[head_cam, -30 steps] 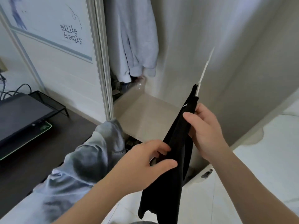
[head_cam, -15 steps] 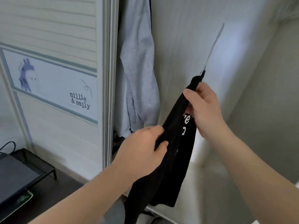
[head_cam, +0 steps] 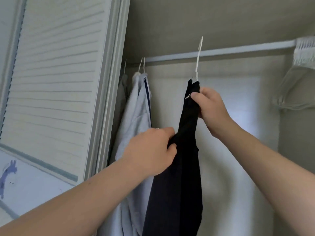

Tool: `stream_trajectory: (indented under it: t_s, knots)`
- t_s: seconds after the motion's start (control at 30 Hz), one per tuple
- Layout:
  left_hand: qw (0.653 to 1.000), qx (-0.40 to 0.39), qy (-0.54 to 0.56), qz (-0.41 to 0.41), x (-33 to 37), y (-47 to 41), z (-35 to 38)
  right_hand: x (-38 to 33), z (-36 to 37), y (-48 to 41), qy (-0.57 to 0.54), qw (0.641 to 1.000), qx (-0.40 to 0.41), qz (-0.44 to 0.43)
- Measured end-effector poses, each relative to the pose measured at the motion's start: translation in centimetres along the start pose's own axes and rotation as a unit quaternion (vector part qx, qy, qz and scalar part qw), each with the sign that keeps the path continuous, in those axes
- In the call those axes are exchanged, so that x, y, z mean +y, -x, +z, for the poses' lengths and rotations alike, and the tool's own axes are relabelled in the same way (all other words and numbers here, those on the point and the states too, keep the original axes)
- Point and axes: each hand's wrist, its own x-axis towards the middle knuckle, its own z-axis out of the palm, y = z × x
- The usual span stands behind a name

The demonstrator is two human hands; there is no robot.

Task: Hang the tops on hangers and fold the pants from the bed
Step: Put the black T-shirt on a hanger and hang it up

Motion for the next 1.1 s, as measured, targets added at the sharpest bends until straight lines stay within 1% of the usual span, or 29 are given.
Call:
stream_trajectory:
  t_s: [0.1, 0.23, 0.33, 0.43, 0.6, 0.73, 0.8, 0.87, 0.97, 1.03, 1.1]
  knots:
    - [0.998, 0.035, -0.043, 0.020, 0.6, -4.5, -0.6, -0.2, -0.9, -4.8, -0.038, 0.998, 0.052, 0.003]
    - [0.994, 0.074, -0.081, 0.029, 1.1, -9.9, -1.1, -0.1, -2.2, -10.9, -0.020, 0.995, 0.094, -0.021]
    - [0.991, 0.079, -0.109, 0.029, 1.1, -12.9, -1.1, 0.8, -3.7, -14.7, 0.004, 0.993, 0.115, -0.012]
    - [0.988, 0.072, -0.130, 0.029, 1.2, -14.7, -0.7, 2.0, -5.5, -17.2, 0.028, 0.990, 0.135, 0.029]
    - [0.987, 0.049, -0.150, 0.017, 1.6, -15.8, 0.3, 4.5, -7.4, -18.2, 0.022, 0.988, 0.099, 0.118]
    - [0.987, 0.019, -0.159, 0.020, 1.6, -15.7, 1.4, 5.0, -7.4, -17.4, 0.020, 0.989, 0.076, 0.123]
    - [0.987, 0.007, -0.160, 0.024, 1.4, -15.6, 1.6, 4.6, -7.4, -16.7, 0.054, 0.987, 0.061, 0.136]
    - [0.986, -0.001, -0.162, 0.027, 1.2, -15.5, 1.7, 4.2, -7.4, -16.0, 0.101, 0.983, 0.026, 0.150]
    - [0.985, -0.003, -0.173, 0.029, 0.9, -15.5, 1.9, 3.8, -6.9, -15.1, 0.164, 0.975, -0.014, 0.148]
    - [0.984, -0.004, -0.178, 0.028, 0.5, -15.4, 2.0, 3.8, -6.4, -14.7, 0.183, 0.974, -0.033, 0.133]
    - [0.983, -0.006, -0.181, 0.024, 0.1, -15.3, 1.9, 3.9, -5.7, -14.7, 0.181, 0.975, -0.035, 0.121]
